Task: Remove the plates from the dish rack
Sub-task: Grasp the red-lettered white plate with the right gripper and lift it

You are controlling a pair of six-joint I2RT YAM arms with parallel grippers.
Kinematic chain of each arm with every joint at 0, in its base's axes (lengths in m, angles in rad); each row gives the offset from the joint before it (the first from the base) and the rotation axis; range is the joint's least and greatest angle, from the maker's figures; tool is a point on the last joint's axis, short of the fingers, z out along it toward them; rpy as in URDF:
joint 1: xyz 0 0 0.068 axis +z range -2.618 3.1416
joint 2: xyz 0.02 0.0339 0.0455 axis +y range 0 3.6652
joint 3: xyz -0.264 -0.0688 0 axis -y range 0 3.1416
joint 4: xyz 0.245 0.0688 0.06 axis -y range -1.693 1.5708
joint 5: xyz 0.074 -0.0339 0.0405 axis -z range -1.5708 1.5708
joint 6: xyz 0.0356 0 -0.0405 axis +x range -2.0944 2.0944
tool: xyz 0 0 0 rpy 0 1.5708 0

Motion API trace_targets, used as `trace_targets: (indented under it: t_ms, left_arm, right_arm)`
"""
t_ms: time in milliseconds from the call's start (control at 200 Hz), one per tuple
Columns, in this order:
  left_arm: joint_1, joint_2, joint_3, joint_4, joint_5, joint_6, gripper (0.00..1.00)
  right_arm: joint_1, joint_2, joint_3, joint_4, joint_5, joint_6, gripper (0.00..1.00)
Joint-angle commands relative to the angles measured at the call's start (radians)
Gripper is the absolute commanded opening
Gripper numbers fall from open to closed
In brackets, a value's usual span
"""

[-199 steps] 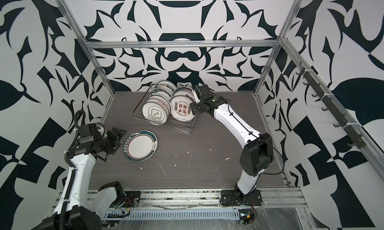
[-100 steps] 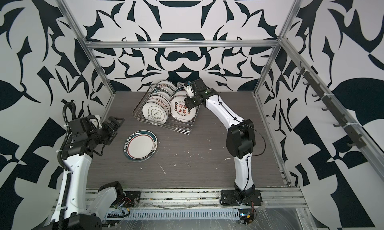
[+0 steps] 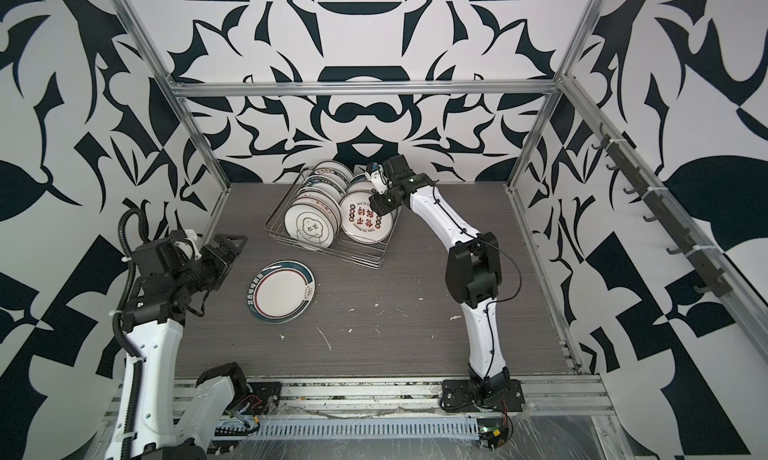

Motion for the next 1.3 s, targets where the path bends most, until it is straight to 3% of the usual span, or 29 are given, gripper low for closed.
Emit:
trace_targets:
  t_ms: [0, 250, 600, 940, 1105, 1300]
  left_arm:
    - [0.0, -0.006, -0.014, -0.009, -0.031, 0.004, 0.99]
    - [-0.001, -0.025, -0.052, 0.025, -0.053, -0.052, 0.99]
    - [-0.001, 0.02, -0.019, -0.007, -0.024, -0.044, 0.99]
    - [-0.002, 0.021, -0.082, 0.076, 0.021, -0.039, 0.99]
    - [-0.002, 0.038, -0.088, 0.089, 0.037, -0.008, 0.99]
    - [-0.002, 0.017, -0.098, 0.087, -0.05, 0.017, 0.99]
  right_arm:
    - [-0.002, -0.001, 0.045, -0.013, -0.012, -0.045, 0.56]
    - [-0.009, 0.025, 0.056, -0.022, -0.051, -0.082, 0.51]
    - [-0.008, 0.093, 0.083, -0.028, -0.123, -0.102, 0.24]
    - [-0.009, 0.043, 0.03, -0.006, -0.074, -0.113, 0.0]
    - [-0.01, -0.021, -0.002, -0.006, -0.007, -0.13, 0.0]
    - [-0.01, -0.117, -0.023, -0.034, 0.056, -0.149, 0.0]
